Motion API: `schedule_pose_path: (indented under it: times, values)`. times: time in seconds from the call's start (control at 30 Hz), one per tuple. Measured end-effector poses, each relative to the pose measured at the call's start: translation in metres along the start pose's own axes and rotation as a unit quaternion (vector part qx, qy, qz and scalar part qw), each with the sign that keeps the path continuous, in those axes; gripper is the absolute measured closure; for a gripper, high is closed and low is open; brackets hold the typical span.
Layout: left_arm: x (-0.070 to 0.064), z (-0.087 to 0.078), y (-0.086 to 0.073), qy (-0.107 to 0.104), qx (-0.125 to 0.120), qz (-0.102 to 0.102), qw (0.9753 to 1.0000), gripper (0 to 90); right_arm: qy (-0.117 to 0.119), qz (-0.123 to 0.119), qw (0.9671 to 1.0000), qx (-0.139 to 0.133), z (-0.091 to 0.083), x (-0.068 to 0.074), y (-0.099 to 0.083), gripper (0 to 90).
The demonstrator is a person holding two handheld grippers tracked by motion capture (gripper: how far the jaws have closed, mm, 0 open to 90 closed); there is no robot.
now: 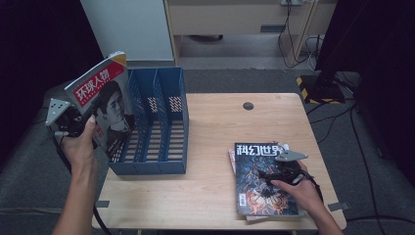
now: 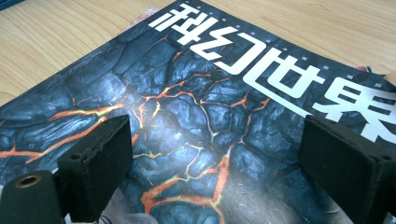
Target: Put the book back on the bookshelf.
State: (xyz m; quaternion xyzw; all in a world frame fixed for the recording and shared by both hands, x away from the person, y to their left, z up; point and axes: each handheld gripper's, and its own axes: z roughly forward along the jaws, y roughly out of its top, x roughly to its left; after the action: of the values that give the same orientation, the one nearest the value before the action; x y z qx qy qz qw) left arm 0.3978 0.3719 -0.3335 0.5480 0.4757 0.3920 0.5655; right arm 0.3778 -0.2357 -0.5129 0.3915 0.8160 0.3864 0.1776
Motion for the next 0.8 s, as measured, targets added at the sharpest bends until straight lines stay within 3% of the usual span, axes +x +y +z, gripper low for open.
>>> schedule_pose_path:
  times: [0.4, 0.8]
  values:
    - [0.004, 0.011, -0.012, 0.005, -0.002, -0.004, 1.0, 86.1, 0.0, 0.0, 1.0, 0.0, 0.0, 0.0, 0.0, 10.3]
    - [0.006, 0.017, -0.027, -0.004, -0.002, -0.012, 0.9999, 86.0, 0.0, 0.001, 1.0, 0.0, 0.0, 0.0, 0.0, 10.3]
